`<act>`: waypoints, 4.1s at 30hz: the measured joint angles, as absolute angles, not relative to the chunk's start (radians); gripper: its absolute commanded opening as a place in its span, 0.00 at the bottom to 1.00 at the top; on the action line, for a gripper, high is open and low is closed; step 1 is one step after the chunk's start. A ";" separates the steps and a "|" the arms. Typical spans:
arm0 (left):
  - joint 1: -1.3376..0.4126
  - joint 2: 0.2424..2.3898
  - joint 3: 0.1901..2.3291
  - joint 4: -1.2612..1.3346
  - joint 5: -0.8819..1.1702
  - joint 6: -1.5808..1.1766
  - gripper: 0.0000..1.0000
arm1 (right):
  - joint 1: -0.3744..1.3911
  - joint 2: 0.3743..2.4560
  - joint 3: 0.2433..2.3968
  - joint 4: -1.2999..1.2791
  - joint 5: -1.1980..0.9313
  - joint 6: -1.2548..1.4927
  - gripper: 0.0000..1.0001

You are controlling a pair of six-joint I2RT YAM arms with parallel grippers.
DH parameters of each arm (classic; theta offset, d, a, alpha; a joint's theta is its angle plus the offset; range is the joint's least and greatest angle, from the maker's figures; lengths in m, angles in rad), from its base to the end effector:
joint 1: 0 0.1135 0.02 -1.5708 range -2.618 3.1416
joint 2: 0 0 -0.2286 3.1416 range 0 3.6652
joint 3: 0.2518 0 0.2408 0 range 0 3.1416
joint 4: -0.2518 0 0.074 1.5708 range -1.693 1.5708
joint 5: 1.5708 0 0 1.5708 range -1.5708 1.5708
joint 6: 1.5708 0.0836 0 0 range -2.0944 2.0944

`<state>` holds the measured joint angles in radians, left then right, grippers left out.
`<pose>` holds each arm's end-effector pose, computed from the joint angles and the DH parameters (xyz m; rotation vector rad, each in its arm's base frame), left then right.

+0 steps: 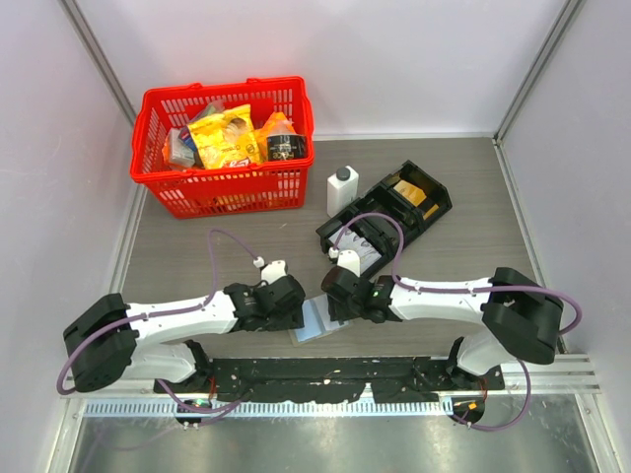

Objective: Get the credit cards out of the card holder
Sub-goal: Remove the credit card from the card holder.

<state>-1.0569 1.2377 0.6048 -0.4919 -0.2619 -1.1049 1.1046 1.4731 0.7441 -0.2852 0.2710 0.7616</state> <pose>0.1346 -0.1945 0.1004 -0.1443 2.6778 -0.3703 0.1518 0.2519 0.0992 -0.3402 2.5515 0.3817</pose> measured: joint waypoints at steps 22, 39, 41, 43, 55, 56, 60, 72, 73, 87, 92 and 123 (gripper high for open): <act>-1.078 1.243 0.572 -0.433 -0.271 -1.153 0.47 | 1.105 1.427 0.744 -0.274 0.222 0.754 0.43; -1.079 1.242 0.568 -0.422 -0.271 -1.164 0.46 | 1.105 1.472 0.748 -0.294 0.268 0.758 0.44; -1.079 1.242 0.568 -0.422 -0.271 -1.168 0.45 | 1.105 1.485 0.749 -0.293 0.267 0.757 0.44; -1.079 1.242 0.568 -0.422 -0.271 -1.168 0.45 | 1.105 1.488 0.752 -0.293 0.267 0.756 0.43; -1.079 1.242 0.568 -0.422 -0.272 -1.170 0.45 | 1.105 1.485 0.754 -0.260 0.221 0.742 0.43; -1.079 1.242 0.568 -0.422 -0.272 -1.170 0.45 | 1.105 1.483 0.754 -0.259 0.216 0.741 0.43; -1.079 1.242 0.568 -0.422 -0.272 -1.170 0.45 | 1.105 1.471 0.754 -0.258 0.208 0.738 0.43; -1.079 1.242 0.567 -0.423 -0.273 -1.171 0.45 | 1.114 1.441 0.754 -0.259 0.195 0.731 0.43; -1.079 1.241 0.566 -0.423 -0.273 -1.171 0.45 | 1.114 1.435 0.754 -0.258 0.191 0.731 0.43; -1.079 1.184 0.528 -0.415 -0.278 -1.187 0.44 | 1.124 1.394 0.753 -0.113 0.066 0.741 0.40; -1.079 1.151 0.514 -0.417 -0.288 -1.204 0.45 | 1.124 1.430 0.752 -0.052 0.020 0.750 0.40; -1.080 1.173 0.526 -0.315 -0.241 -1.193 0.18 | 0.916 1.396 0.469 0.279 -0.184 0.842 0.41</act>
<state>-1.0798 1.1732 0.5259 -0.3153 -0.2413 -1.1927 0.9165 1.3964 0.4690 0.2790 -0.1844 0.8421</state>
